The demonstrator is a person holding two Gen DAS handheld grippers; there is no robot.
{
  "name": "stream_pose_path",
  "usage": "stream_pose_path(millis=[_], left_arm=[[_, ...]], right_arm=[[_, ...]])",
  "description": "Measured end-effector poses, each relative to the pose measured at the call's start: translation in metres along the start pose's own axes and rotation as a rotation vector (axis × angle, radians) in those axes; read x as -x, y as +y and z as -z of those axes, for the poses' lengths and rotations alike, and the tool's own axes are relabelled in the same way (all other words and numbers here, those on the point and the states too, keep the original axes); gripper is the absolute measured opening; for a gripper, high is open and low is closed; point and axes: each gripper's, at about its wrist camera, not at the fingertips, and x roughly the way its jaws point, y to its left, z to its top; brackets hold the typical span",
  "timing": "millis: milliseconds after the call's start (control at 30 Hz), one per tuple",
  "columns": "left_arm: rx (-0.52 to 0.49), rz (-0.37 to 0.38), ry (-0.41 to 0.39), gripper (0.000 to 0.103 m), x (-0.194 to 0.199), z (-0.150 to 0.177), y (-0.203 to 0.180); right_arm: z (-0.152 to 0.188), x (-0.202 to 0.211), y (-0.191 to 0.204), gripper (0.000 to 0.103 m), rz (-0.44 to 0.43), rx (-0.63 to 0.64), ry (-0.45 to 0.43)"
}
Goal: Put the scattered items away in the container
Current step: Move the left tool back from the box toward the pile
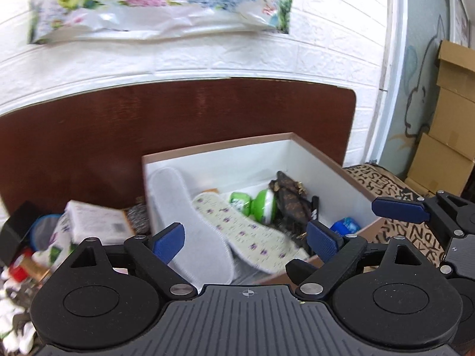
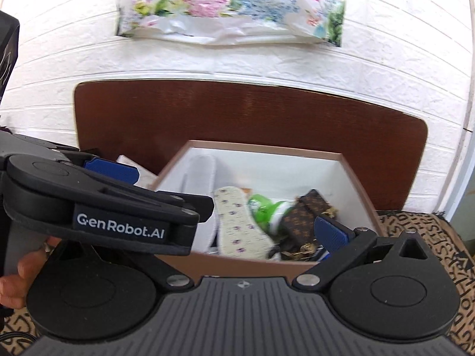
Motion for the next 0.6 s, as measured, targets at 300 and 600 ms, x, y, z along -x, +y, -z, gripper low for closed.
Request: stream_pose_path(millis=[300,600], left_arm=[[0.095,-0.063,0.007,0.098,0.041,0.050,0.041],[0.172,-0.134,0.044,0.098,0.074,0.104,0.086]], right_arm=[[0.026,0.015,0.053,0.103,-0.053,0.004,-0.014],[0.052,0.011,0.113,0.103,-0.149,0.032,0.025]])
